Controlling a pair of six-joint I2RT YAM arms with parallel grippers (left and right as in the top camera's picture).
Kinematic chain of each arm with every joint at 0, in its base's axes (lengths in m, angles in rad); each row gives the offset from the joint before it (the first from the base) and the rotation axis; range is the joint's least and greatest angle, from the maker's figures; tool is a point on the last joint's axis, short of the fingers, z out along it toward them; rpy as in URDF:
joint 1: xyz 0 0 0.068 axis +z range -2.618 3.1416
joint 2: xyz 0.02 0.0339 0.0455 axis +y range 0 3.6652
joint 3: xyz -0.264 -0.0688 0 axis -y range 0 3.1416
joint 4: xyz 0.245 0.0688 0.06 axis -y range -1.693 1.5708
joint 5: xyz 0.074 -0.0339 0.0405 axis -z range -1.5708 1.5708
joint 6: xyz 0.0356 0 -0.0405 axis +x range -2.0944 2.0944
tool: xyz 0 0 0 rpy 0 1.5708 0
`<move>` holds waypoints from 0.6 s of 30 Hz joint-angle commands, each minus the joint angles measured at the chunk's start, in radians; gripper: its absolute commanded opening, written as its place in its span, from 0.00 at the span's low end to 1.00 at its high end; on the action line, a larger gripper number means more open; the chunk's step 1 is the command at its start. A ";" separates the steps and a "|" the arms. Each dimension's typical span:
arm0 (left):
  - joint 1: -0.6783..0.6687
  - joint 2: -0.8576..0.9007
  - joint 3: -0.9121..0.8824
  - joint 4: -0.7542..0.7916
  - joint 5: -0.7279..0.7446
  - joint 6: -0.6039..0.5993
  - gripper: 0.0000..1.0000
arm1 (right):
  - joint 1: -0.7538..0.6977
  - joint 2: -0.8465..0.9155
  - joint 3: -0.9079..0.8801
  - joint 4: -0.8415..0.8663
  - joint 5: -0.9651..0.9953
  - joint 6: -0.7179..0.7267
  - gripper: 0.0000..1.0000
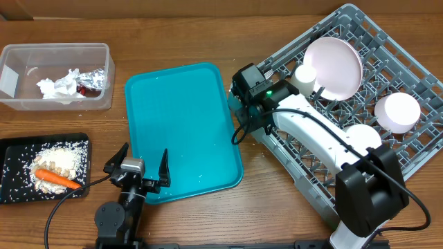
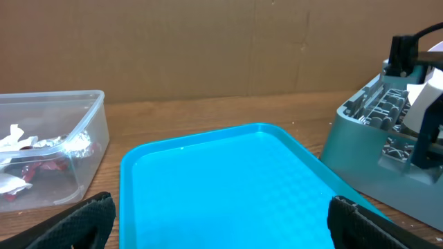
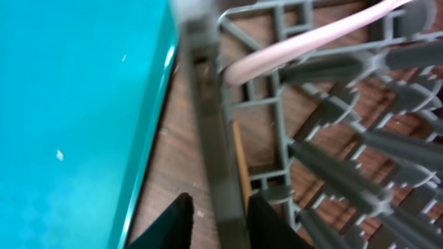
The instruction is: Sort waste into correct bins and load items into the dishwasher rack
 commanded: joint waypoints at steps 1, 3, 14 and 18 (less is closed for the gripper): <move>0.011 -0.010 -0.004 -0.002 -0.011 0.019 1.00 | -0.040 -0.004 -0.003 0.024 0.002 0.022 0.25; 0.011 -0.010 -0.004 -0.002 -0.011 0.019 1.00 | -0.068 -0.004 -0.003 0.043 0.002 0.041 0.22; 0.011 -0.010 -0.004 -0.002 -0.011 0.019 1.00 | -0.230 -0.004 -0.003 0.165 0.002 0.101 0.14; 0.011 -0.010 -0.004 -0.002 -0.011 0.019 1.00 | -0.284 -0.004 -0.003 0.215 -0.002 0.123 0.13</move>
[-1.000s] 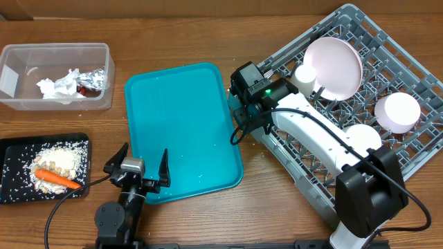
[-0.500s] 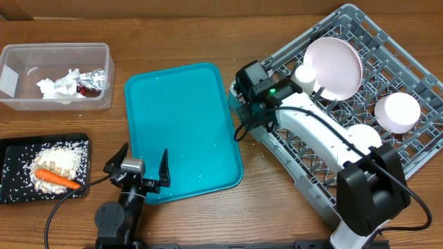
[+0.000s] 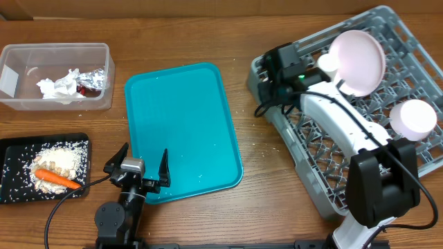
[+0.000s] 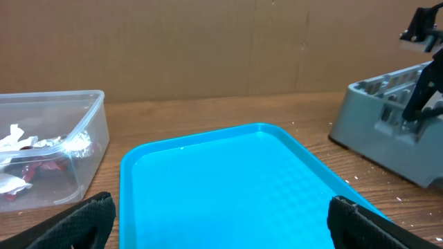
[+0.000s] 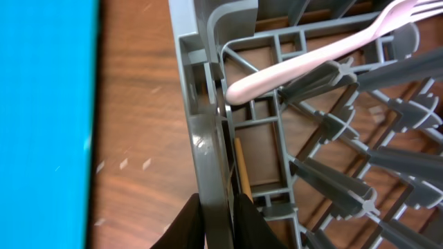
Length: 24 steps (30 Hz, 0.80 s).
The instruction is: Sort waste into correct bins and load items into the dishwasher rack
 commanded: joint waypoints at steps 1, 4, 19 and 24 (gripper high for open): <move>0.011 -0.010 -0.004 -0.002 -0.011 0.019 1.00 | -0.069 -0.013 0.001 0.031 0.077 0.073 0.13; 0.011 -0.010 -0.004 -0.002 -0.011 0.019 1.00 | -0.099 -0.013 0.001 0.080 0.078 0.077 0.13; 0.011 -0.010 -0.004 -0.002 -0.011 0.019 1.00 | -0.124 -0.005 0.001 0.331 0.296 0.278 0.11; 0.011 -0.010 -0.004 -0.002 -0.011 0.019 1.00 | -0.158 -0.004 0.002 0.374 0.336 0.275 0.13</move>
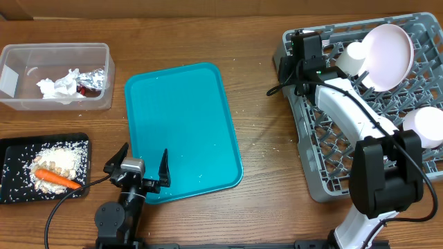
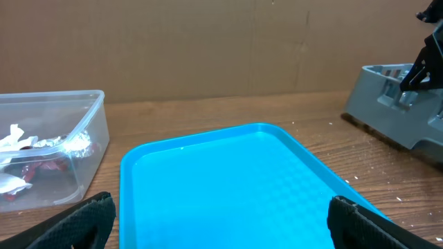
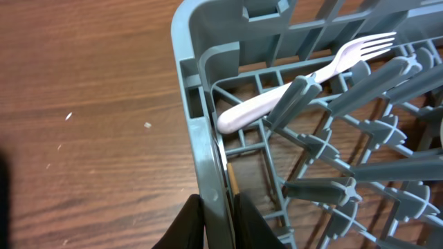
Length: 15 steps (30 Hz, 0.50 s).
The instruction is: Sort waste into correct bins and load items into the dishwasher rack
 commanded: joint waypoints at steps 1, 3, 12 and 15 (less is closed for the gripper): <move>0.011 -0.010 -0.004 -0.002 -0.011 0.019 1.00 | -0.059 -0.043 0.027 0.059 0.166 0.124 0.13; 0.011 -0.010 -0.004 -0.002 -0.011 0.019 1.00 | -0.073 -0.043 0.027 0.071 0.166 0.124 0.13; 0.011 -0.010 -0.004 -0.002 -0.011 0.019 1.00 | -0.084 -0.043 0.031 0.142 0.166 0.102 0.17; 0.011 -0.010 -0.004 -0.002 -0.011 0.019 1.00 | -0.084 -0.044 0.034 0.135 0.166 0.101 0.28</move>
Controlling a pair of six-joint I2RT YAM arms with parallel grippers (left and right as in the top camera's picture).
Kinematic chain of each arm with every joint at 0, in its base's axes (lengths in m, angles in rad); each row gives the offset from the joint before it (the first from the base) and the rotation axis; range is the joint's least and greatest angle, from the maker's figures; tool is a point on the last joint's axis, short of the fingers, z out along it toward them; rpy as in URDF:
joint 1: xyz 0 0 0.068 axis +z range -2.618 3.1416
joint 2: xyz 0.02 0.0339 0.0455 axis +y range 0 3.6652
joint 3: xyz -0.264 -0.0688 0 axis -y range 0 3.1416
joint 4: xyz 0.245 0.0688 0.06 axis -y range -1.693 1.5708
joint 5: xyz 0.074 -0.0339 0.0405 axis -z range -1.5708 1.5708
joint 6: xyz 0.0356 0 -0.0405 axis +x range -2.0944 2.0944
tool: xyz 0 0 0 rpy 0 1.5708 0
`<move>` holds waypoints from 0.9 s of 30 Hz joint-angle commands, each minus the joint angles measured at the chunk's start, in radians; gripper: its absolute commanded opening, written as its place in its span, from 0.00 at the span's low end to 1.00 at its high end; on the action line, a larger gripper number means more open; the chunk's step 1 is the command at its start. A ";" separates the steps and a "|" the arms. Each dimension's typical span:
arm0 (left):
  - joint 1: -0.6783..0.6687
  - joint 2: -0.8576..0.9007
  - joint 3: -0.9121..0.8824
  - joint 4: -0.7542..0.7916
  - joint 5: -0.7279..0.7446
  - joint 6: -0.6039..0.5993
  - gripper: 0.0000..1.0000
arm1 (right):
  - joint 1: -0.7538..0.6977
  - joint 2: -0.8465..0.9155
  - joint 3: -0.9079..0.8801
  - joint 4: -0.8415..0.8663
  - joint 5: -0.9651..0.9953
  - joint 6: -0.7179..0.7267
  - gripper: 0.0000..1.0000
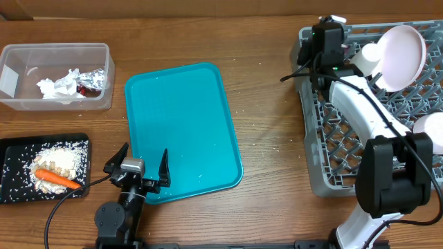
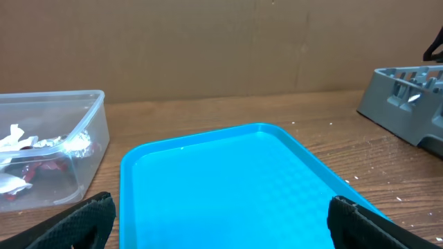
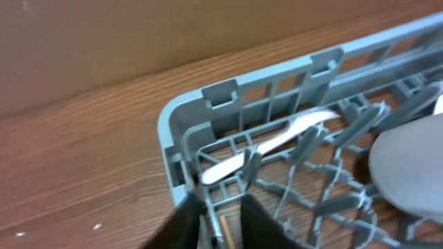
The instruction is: Sort waste into correct bins and load items into the dishwasher rack
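The grey dishwasher rack [image 1: 346, 131] stands at the table's right side and shows in the left wrist view [image 2: 408, 83] too. It holds a pink bowl [image 1: 400, 47], a white cup [image 1: 367, 57], another white piece [image 1: 432, 131] and a pale fork [image 3: 277, 142]. My right gripper [image 3: 218, 204] straddles the rack's far-left corner wall [image 3: 181, 155], fingers apart, open. My left gripper [image 2: 221, 221] is open over the near edge of the bare teal tray [image 1: 183, 131], nothing between its fingers.
A clear bin [image 1: 55, 76] with crumpled paper and foil sits at the far left. In front of it lies a black tray [image 1: 14, 173] with rice and a carrot. Crumbs dot the wood between tray and rack. A thin wooden stick lies under the rack corner.
The rack has shifted further right and turned squarer to the table. My right gripper's fingers, then pinched tight on the rack wall, now stand wider apart around it. The left arm is unchanged.
The rack first lay diagonally against the teal tray's right edge, with my right gripper shut on its corner rim. At each later moment it stood further right and less slanted. Now it is at the right side, well apart from the tray, and the grip has loosened.
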 commanded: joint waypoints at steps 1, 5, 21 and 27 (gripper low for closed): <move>0.011 -0.010 -0.004 -0.003 -0.010 0.019 1.00 | 0.001 -0.035 0.031 -0.022 0.036 0.018 0.31; 0.011 -0.010 -0.004 -0.003 -0.010 0.019 1.00 | 0.011 -0.042 0.117 -0.153 -0.037 0.014 0.50; 0.011 -0.010 -0.004 -0.003 -0.010 0.019 1.00 | 0.325 0.056 0.302 -0.547 -0.354 -0.127 0.65; 0.011 -0.010 -0.004 -0.003 -0.010 0.019 1.00 | 0.405 0.198 0.302 -0.591 -0.323 -0.055 0.63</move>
